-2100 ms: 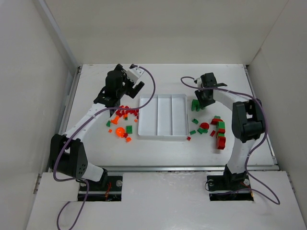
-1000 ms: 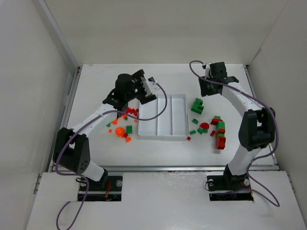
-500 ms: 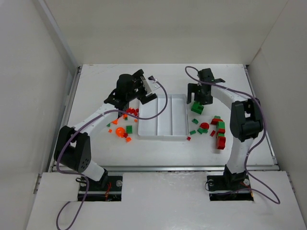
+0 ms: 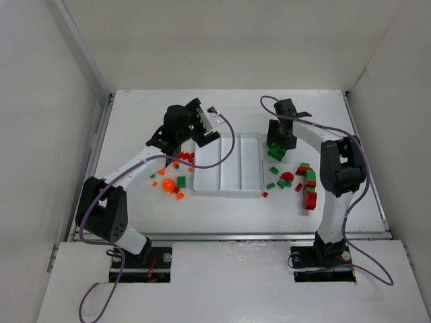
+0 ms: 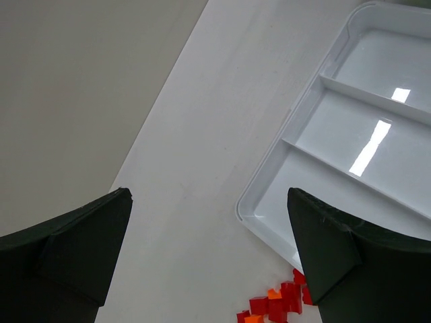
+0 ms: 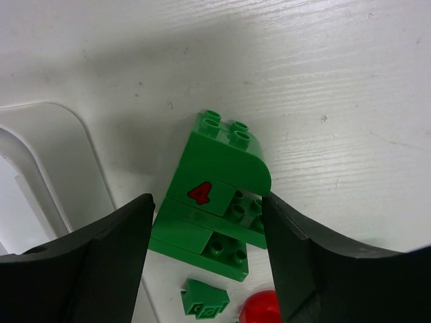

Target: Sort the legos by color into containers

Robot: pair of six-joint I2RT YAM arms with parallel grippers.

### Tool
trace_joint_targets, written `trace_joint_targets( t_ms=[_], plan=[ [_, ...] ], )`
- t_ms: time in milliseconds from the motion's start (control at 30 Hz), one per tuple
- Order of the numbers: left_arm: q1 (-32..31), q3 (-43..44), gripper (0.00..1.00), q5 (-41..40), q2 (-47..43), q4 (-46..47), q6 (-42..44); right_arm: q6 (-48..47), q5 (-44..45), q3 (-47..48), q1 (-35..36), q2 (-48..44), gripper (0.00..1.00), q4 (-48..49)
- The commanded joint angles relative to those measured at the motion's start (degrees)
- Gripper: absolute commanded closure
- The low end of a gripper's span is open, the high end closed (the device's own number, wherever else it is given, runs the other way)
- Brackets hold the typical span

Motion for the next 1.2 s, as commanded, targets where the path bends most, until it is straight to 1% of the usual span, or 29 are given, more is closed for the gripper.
trace_joint_targets(
  t_ms=[0,133,167,233,267,367,400,500,600,633,700,833,867,933,967,1033,1067,1100,1167],
  plan=[
    [-0.28,-1.24,0.0,-0.06,-2.89,1.93,-0.81,1.02,1.16,-0.21,0.11,1.05,0.3,0.86],
    [-0.28,-1.24,0.0,-0.06,-3.42,1.93,-0.81,-0.11,0.37,-0.21,0.11,1.67,0.3,0.86],
    [-0.28,-1.24,0.0,-0.06,-3.42,1.93,-0.81,-0.12,0.37,0.31,0.11,2.2,0.33,0.86],
    [-0.28,-1.24,0.0,-0.06,-3.42,1.93,-0.81,-0.64,-0.15,1.1,0.11,2.72,0.42,0.25],
    [-0.28,-1.77,0.0,-0.06,-3.42,1.93,-0.81,-0.65,-0.16,1.63,0.11,2.73,0.55,0.24],
    [-0.28,-1.77,0.0,-0.06,-3.94,1.93,-0.81,-1.17,-0.16,1.63,0.11,2.73,0.73,-0.29],
    [-0.28,-1.77,0.0,-0.06,-3.95,1.93,-1.42,-1.78,-0.16,1.63,0.11,2.73,0.81,-0.29],
    [-0.28,-2.3,0.0,-0.06,-3.95,1.93,-1.95,-2.49,-0.69,1.63,0.11,2.73,0.92,-0.29],
    [-0.28,-2.3,0.0,-0.06,-3.95,1.93,-1.95,-3.02,-0.69,1.63,0.11,2.2,0.92,-0.29],
    [-0.28,-2.3,0.0,-0.06,-4.47,1.93,-2.47,-3.02,-0.69,1.63,0.11,2.2,0.86,-0.29],
    [-0.28,-2.82,0.0,-0.06,-4.48,1.93,-2.48,-4.33,-0.69,2.25,0.11,2.2,0.8,-0.29],
    [-0.28,-2.83,0.0,-0.06,-4.48,1.93,-2.48,-5.56,-0.69,1.63,0.11,-0.43,0.73,-0.29],
    [-0.28,-2.83,0.0,-0.06,-4.48,1.93,-2.48,-6.27,-0.69,1.63,0.11,-0.96,0.68,0.23],
    [-0.28,-2.83,0.0,-0.06,-4.48,1.93,-2.48,-6.88,-0.69,1.63,0.11,-2.71,0.65,0.24],
    [-0.28,-2.83,0.0,-0.06,-4.48,1.93,-2.48,-6.89,0.18,1.63,0.11,-3.24,0.6,0.24],
    [0.24,-2.83,0.0,-0.06,-4.48,1.93,-2.48,-6.89,0.98,2.33,-0.59,-4.56,0.55,-0.38],
    [0.25,-2.83,0.0,-0.06,-4.48,1.93,-2.48,-5.58,1.59,2.33,-1.21,-4.57,0.49,-0.38],
    [0.25,-2.83,0.0,-0.06,-4.48,1.93,-2.48,-4.7,1.6,2.86,-1.99,-4.57,0.39,-0.9],
    [0.25,-2.83,0.0,-0.06,-4.48,1.93,-2.48,-2.94,0.89,4.0,-4.72,-4.57,0.33,-0.9]
  ],
)
